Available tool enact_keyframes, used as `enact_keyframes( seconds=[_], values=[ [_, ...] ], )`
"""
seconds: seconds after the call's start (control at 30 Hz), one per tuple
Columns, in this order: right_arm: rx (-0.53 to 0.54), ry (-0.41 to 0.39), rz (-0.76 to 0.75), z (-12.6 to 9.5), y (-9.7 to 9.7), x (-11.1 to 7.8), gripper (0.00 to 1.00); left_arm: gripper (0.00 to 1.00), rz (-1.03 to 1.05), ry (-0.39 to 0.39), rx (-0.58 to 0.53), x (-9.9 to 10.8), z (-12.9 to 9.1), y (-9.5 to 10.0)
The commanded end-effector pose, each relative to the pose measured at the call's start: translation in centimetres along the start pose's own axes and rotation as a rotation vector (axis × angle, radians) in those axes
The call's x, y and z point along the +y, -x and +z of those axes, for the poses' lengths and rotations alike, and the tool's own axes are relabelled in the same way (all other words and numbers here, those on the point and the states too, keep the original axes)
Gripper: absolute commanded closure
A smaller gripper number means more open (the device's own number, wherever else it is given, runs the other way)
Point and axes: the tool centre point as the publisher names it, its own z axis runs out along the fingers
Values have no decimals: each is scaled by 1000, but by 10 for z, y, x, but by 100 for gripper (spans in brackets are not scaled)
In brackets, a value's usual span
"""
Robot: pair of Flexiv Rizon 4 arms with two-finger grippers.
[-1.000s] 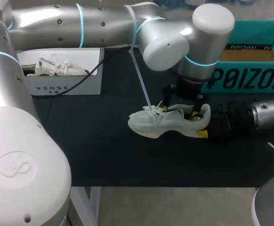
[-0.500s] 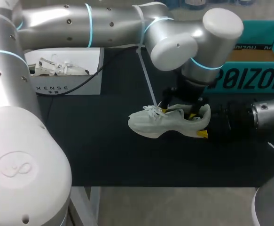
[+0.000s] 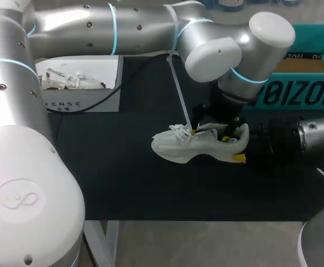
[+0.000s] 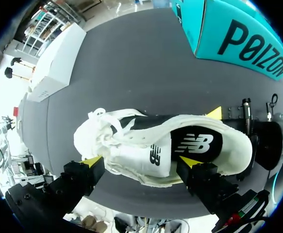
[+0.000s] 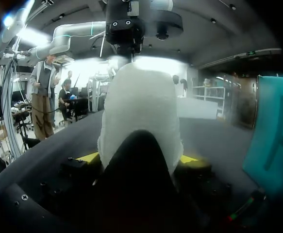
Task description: Take the shoe out of the shoebox, open the shoe tongue, remove and reinsert the insole, then place the shoe into the shoebox
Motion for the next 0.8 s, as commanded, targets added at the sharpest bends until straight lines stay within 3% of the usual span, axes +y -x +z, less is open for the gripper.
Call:
enact_keyframes(
  seconds=[0.03,0.37,0.8],
  values=[
    [0,-1,0,3,0,-4,100,0,4,6,-18,-4,1,-5],
    [0,-1,0,3,0,-4,100,0,9,21,-52,-5,8,-7],
    [0,-1,0,3,0,-4,100,0,-20,42,-73,3,14,8]
  ],
)
